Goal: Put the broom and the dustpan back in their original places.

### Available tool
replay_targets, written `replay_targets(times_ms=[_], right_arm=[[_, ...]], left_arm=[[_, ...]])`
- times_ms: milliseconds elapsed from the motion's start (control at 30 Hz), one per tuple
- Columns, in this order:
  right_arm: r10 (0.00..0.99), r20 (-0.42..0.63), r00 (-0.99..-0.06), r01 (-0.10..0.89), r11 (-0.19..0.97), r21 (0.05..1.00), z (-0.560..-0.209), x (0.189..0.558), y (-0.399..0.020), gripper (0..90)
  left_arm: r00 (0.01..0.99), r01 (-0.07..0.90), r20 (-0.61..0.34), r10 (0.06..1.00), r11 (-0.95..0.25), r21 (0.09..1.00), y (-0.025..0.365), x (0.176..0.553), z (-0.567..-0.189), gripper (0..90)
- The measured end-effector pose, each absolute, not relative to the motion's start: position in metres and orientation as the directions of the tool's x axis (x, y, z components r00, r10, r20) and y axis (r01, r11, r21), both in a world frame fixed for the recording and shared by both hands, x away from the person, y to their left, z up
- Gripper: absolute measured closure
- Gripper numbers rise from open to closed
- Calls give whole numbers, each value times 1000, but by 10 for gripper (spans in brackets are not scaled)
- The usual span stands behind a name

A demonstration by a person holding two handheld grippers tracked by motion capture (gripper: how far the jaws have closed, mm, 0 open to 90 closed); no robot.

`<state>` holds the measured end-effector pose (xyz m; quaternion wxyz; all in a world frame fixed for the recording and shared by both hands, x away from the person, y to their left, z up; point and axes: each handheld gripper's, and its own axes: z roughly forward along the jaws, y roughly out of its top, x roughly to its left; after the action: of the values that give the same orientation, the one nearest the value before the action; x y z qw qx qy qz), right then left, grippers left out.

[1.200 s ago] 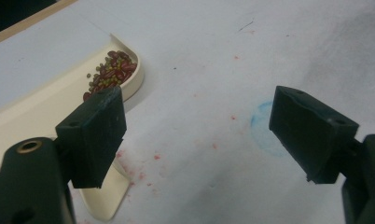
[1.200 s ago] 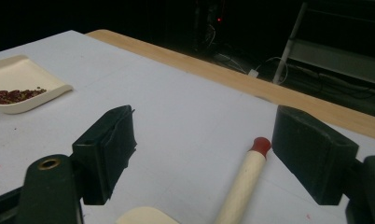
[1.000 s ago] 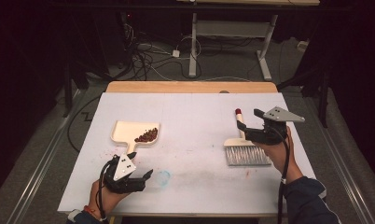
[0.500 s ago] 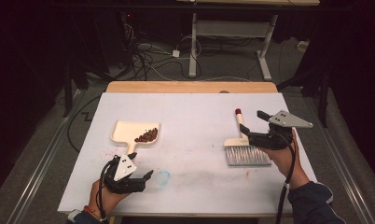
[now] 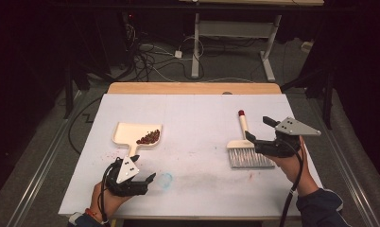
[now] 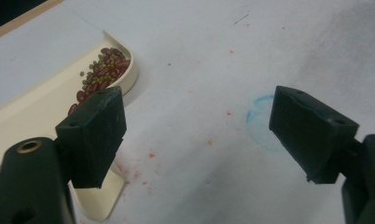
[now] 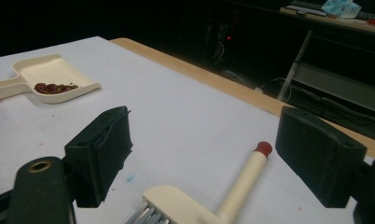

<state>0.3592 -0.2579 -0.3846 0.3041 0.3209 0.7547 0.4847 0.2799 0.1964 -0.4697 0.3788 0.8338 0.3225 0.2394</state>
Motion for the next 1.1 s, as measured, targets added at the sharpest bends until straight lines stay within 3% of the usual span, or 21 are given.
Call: replay_targets(times_ms=[1100], right_arm=[[720, -250, -647, 74, 387, 919, -404, 323, -263, 193]], left_arm=[[694, 349, 155, 703, -516, 782, 194, 280, -471, 182]])
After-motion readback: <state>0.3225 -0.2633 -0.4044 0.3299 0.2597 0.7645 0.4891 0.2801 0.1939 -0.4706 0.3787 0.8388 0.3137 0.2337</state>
